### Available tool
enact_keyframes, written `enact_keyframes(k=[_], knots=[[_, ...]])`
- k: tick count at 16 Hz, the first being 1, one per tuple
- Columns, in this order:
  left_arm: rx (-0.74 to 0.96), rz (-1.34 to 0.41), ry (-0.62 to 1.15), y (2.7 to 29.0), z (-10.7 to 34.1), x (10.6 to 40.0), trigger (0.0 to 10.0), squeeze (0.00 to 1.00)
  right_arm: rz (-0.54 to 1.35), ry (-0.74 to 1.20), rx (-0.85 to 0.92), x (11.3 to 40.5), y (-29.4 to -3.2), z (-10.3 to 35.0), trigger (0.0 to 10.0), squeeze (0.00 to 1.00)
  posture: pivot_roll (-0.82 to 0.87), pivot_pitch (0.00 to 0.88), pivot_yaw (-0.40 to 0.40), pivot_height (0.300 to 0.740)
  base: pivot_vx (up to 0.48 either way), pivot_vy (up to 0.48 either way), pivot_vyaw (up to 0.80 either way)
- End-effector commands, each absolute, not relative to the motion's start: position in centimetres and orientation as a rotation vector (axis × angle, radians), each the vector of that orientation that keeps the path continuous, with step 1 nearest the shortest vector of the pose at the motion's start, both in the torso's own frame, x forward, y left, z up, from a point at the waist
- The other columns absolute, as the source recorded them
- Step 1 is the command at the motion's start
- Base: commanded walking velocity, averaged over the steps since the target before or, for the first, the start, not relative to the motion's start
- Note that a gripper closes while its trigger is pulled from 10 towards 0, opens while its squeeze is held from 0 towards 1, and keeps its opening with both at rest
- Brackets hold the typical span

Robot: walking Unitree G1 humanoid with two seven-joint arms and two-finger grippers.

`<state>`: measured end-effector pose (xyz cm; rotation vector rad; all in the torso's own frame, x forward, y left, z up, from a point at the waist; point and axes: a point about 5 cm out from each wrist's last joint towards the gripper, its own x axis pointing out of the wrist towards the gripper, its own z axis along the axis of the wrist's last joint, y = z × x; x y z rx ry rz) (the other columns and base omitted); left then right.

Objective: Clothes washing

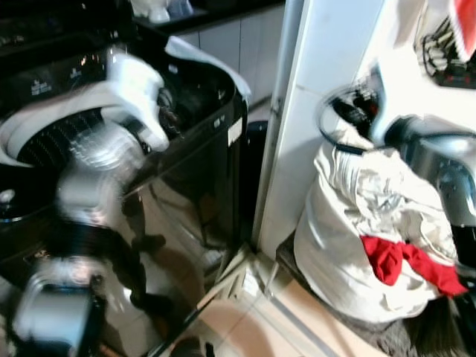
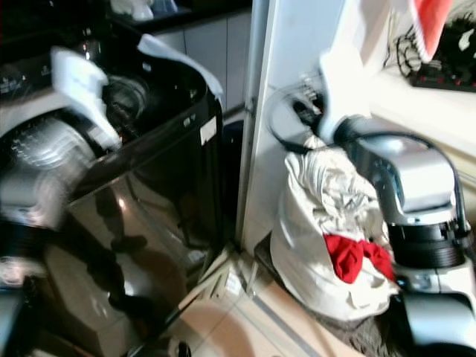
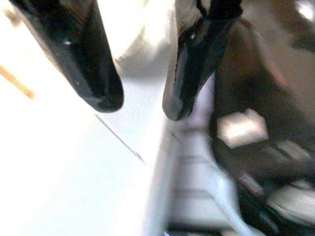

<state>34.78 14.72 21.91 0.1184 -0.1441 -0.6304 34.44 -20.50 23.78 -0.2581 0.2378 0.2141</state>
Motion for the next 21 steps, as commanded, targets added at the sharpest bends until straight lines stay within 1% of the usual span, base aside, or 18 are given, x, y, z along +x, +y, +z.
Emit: enact_keyframes(k=[1, 2, 4, 7, 9, 11, 13, 14, 16, 18, 19, 21], knots=[[0.125, -0.692, -0.112, 13.4, 21.5, 34.3, 10.0, 0.00, 0.182, 0.254, -0.287, 34.7, -21.3, 23.2, 10.0, 1.00, 0.04, 0.000, 0.017, 0.740, 0.000, 0.000, 0.00], [0.085, -0.822, -0.048, 11.3, 20.0, 32.9, 10.0, 0.00, 0.140, 0.292, -0.286, 35.1, -22.8, 22.4, 10.0, 1.00, 0.03, 0.000, 0.024, 0.740, 0.000, 0.000, 0.00], [0.067, -0.927, 0.031, 9.0, 18.1, 31.3, 10.0, 0.00, 0.159, 0.400, -0.337, 35.2, -24.9, 20.1, 10.0, 1.00, 0.02, 0.000, 0.028, 0.740, 0.000, 0.000, 0.00], [0.080, -0.923, 0.097, 8.3, 17.4, 30.5, 10.0, 0.00, 0.238, 0.475, -0.392, 34.8, -25.7, 18.2, 10.0, 1.00, 0.02, 0.000, 0.027, 0.740, 0.000, 0.000, 0.00], [0.061, -1.056, 0.105, 7.5, 17.8, 29.1, 10.0, 0.00, 0.265, 0.554, -0.474, 34.4, -26.6, 16.3, 10.0, 1.00, 0.02, 0.000, 0.027, 0.740, 0.000, 0.000, 0.00], [0.012, -1.205, 0.130, 7.0, 18.1, 27.3, 10.0, 0.00, 0.235, 0.589, -0.501, 34.6, -27.7, 15.4, 10.0, 1.00, 0.02, 0.000, 0.027, 0.740, 0.000, 0.000, 0.00], [0.019, -1.254, 0.167, 6.7, 17.9, 26.4, 10.0, 0.00, 0.247, 0.651, -0.538, 34.4, -28.0, 14.2, 10.0, 0.99, 0.02, 0.000, 0.027, 0.740, 0.000, 0.000, 0.00], [0.017, -1.254, 0.178, 6.7, 17.9, 26.3, 10.0, 0.00, 0.274, 0.672, -0.545, 34.2, -27.9, 13.7, 10.0, 0.00, 0.02, 0.000, 0.027, 0.740, 0.000, 0.000, 0.00], [0.053, -1.258, 0.133, 6.7, 18.2, 26.4, 10.0, 0.00, 0.263, 0.674, -0.573, 34.4, -28.2, 13.0, 10.0, 0.00, 0.03, 0.000, 0.026, 0.740, 0.000, 0.000, 0.00], [0.058, -1.252, 0.129, 6.9, 18.2, 26.5, 10.0, 0.00, 0.255, 0.674, -0.557, 34.4, -28.4, 12.8, 10.0, 0.00, 0.04, 0.000, 0.025, 0.740, 0.000, 0.000, 0.00], [0.063, -1.251, 0.133, 6.9, 18.3, 26.4, 10.0, 0.00, 0.242, 0.681, -0.554, 34.4, -28.7, 12.6, 0.0, 0.00, 0.04, 0.000, 0.023, 0.740, 0.000, 0.000, 0.00], [0.064, -1.254, 0.129, 7.0, 18.4, 26.4, 10.0, 0.00, 0.227, 0.701, -0.530, 34.3, -29.0, 12.4, 0.0, 0.00, 0.04, 0.000, 0.022, 0.740, 0.000, 0.000, 0.00]])
